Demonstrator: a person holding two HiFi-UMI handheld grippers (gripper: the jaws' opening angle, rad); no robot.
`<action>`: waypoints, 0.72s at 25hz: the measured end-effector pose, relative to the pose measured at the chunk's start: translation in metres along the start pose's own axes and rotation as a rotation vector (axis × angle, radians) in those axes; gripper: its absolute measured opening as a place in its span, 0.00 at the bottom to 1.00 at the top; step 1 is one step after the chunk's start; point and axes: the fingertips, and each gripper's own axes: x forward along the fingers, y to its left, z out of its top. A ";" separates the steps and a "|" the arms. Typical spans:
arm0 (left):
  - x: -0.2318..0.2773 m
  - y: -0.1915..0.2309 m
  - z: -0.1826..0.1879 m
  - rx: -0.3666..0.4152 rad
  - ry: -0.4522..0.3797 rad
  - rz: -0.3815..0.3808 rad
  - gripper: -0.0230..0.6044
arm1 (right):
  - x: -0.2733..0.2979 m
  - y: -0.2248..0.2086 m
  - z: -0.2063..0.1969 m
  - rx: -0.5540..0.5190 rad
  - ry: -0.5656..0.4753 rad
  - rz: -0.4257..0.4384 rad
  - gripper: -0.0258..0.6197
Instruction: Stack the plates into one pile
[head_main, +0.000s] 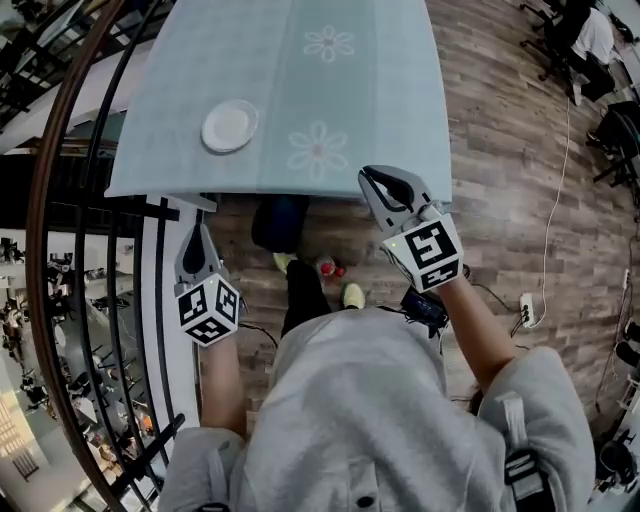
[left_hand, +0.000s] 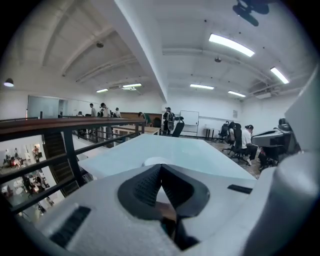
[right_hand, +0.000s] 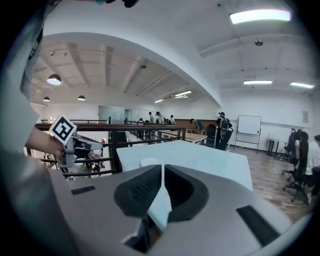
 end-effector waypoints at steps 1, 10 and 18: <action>-0.018 -0.011 0.004 0.025 -0.007 0.006 0.07 | -0.012 0.002 0.002 0.008 0.000 0.004 0.10; -0.126 -0.103 0.019 0.131 -0.077 -0.055 0.07 | -0.109 0.034 0.009 0.081 -0.070 0.024 0.10; -0.146 -0.110 0.036 0.119 -0.086 -0.059 0.07 | -0.118 0.041 0.026 0.126 -0.103 0.020 0.10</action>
